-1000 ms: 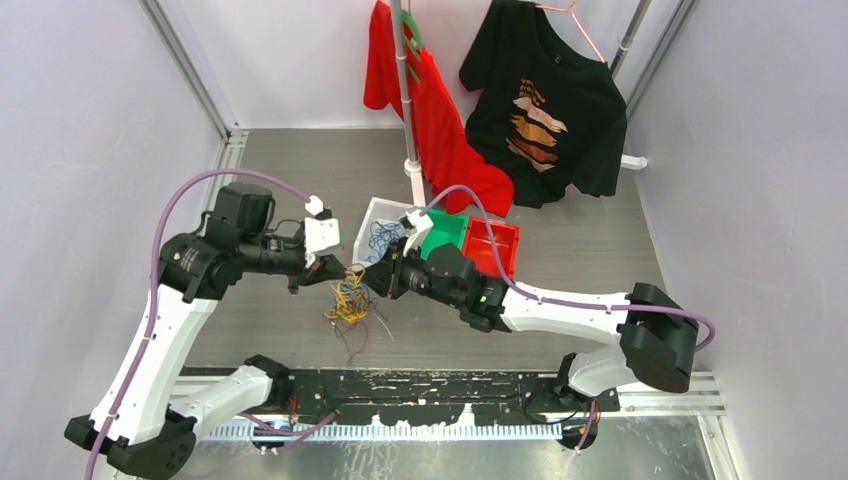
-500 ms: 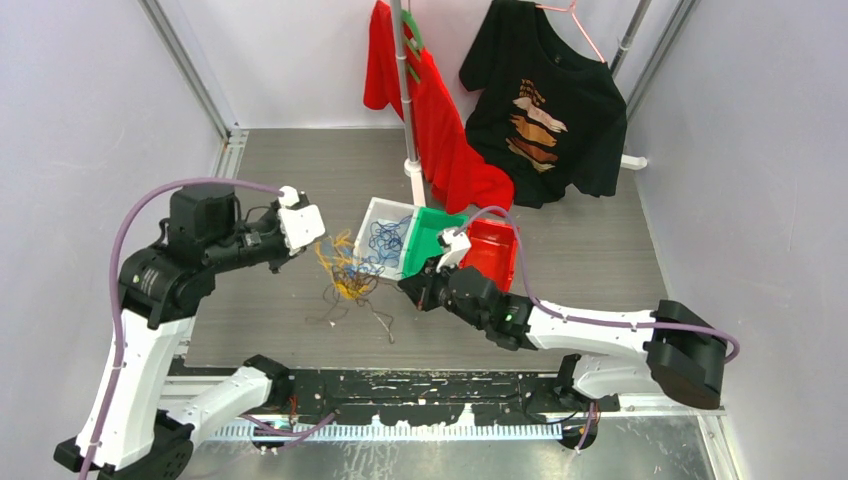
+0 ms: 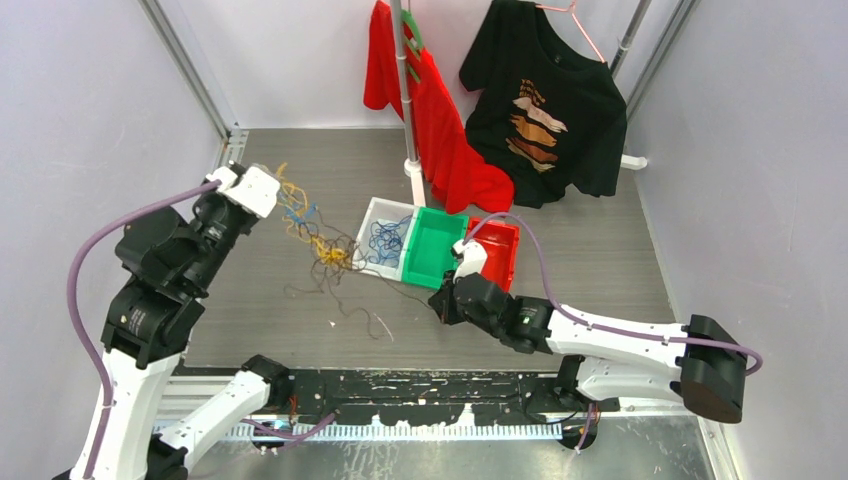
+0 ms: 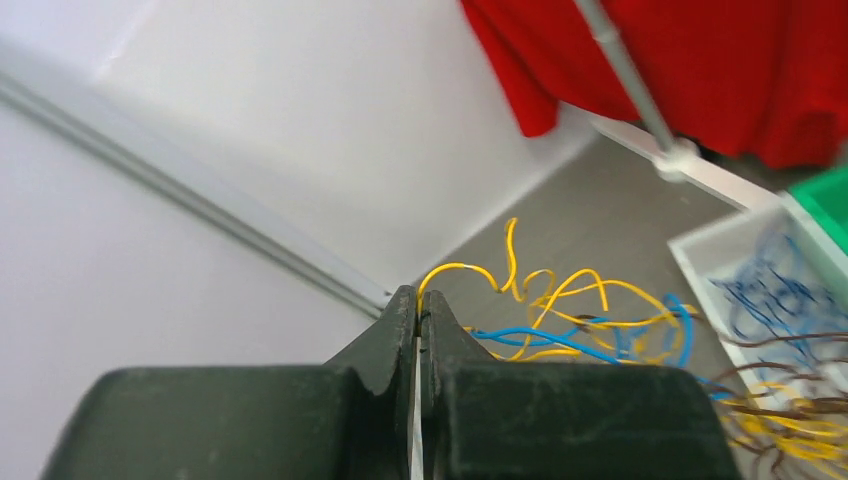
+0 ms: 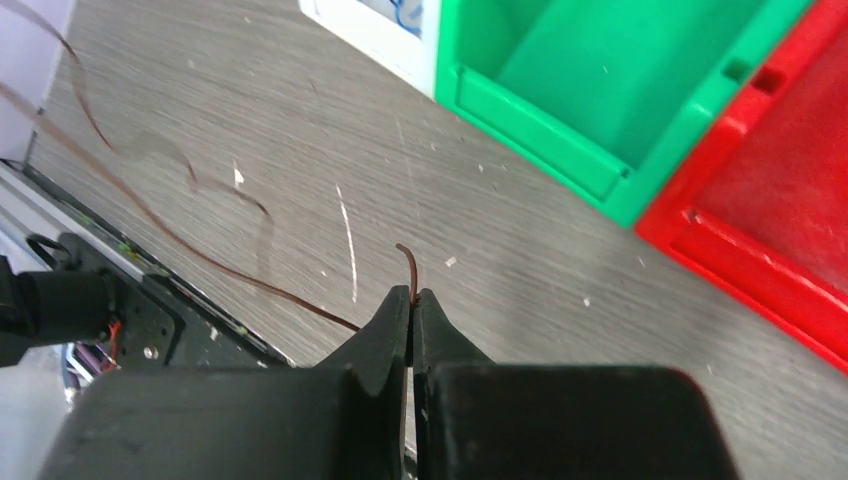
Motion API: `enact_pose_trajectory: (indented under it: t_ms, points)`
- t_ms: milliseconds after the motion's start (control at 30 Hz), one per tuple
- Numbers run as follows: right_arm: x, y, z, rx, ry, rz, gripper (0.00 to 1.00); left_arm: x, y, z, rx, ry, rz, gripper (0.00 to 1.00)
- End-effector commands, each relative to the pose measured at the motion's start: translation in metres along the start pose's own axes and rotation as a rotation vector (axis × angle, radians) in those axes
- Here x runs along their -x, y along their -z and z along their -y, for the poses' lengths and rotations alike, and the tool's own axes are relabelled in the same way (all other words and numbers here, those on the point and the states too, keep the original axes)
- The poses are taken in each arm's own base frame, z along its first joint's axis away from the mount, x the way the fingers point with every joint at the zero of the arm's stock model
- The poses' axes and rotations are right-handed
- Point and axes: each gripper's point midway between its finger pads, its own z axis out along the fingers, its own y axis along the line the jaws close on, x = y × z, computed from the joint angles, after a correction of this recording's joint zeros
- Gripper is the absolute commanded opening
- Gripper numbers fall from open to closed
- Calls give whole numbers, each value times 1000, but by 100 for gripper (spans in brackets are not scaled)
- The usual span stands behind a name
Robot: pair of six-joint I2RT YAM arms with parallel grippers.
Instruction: Untangle the cables
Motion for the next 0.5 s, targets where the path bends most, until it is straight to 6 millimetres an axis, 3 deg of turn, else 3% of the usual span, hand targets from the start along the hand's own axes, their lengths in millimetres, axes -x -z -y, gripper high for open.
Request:
enact_pose_trajectory:
  t_ms: [0, 100, 300, 467]
  points:
    - [-9, 18, 6, -44, -24, -77, 1, 47, 23, -83, 369, 63, 140, 0]
    - [-26, 22, 14, -74, 20, -134, 1, 62, 31, -99, 437, 75, 207, 0]
    - [-56, 28, 21, -82, 85, -281, 1, 79, 38, -107, 459, 113, 287, 0]
    - [-53, 28, 22, -96, 108, -286, 1, 82, 36, -89, 364, 129, 314, 0]
